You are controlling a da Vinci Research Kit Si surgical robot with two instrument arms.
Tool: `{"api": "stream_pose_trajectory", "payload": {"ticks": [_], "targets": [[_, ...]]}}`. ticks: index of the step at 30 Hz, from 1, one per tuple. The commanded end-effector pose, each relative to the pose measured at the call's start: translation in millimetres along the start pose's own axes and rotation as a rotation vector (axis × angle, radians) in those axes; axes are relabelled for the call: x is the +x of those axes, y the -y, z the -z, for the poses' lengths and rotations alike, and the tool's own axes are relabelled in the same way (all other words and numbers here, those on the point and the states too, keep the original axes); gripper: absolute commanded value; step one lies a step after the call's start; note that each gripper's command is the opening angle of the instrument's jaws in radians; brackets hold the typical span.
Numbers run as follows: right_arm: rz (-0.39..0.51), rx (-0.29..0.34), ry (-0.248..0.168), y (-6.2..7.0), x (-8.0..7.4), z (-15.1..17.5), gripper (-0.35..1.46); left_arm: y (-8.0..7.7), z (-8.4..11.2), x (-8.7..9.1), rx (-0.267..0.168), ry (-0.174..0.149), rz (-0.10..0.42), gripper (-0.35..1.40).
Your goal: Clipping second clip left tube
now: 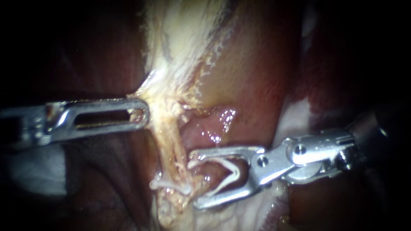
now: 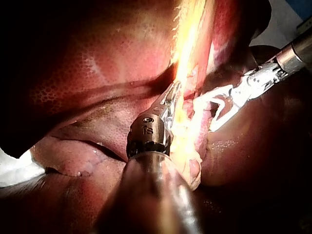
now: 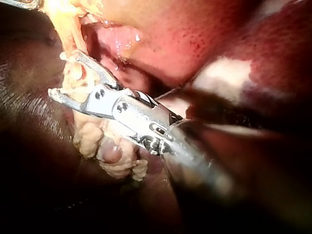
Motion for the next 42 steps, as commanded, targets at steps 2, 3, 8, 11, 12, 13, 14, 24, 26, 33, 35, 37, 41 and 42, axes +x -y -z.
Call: {"api": "stream_pose_trajectory", "payload": {"ticks": [2,3,8,11,12,13,14,24,26,33,35,37,41,42], "targets": [[-0.002,0.003,-0.001,-0.2,-0.3,-0.7,0.60,0.1,0.0,0.0,-0.001,0.001,0.000,-0.35],[-0.007,0.003,-0.001,-0.3,-0.4,-0.9,0.60,0.1,0.1,0.0,-0.001,0.001,0.000,-0.35],[-0.016,0.001,-0.001,-1.0,-0.9,-2.0,0.60,0.1,0.2,0.1,-0.001,0.001,0.001,-0.35],[-0.016,-0.001,-0.001,-1.4,-1.1,-2.3,0.60,0.3,0.3,0.2,-0.002,0.001,0.001,-0.35],[-0.016,-0.002,-0.001,-1.6,-1.2,-2.4,0.60,0.3,0.4,0.2,-0.002,0.001,0.001,-0.35],[-0.016,-0.002,0.002,-1.7,-1.3,-2.4,0.60,0.4,0.4,0.2,-0.002,0.001,0.002,-0.35],[-0.017,-0.002,0.002,-1.8,-1.3,-2.4,0.60,0.4,0.5,0.2,-0.003,0.002,0.002,-0.35],[-0.025,-0.001,0.013,-3.1,-2.0,-2.7,0.60,1.3,1.1,0.6,-0.006,0.004,0.004,-0.35],[-0.025,-0.002,0.013,-3.2,-2.0,-2.8,0.60,1.5,1.2,0.6,-0.006,0.004,0.005,-0.35],[-0.024,-0.005,0.015,-3.5,-1.9,-4.0,0.60,2.0,1.5,0.8,-0.008,0.005,0.006,-0.35],[-0.022,-0.006,0.016,-3.4,-2.0,-4.4,0.60,2.0,1.5,0.8,-0.008,0.005,0.006,-0.35],[-0.025,0.009,0.014,-3.2,-2.2,-5.0,0.60,2.0,1.4,0.8,-0.008,0.005,0.006,-0.35],[-0.040,0.045,0.008,-2.5,-1.9,-5.4,0.60,2.0,1.4,0.8,-0.008,0.005,0.006,-0.35],[-0.043,0.053,0.007,-2.4,-1.8,-5.5,0.60,2.0,1.4,0.8,-0.008,0.005,0.006,-0.35]]}}
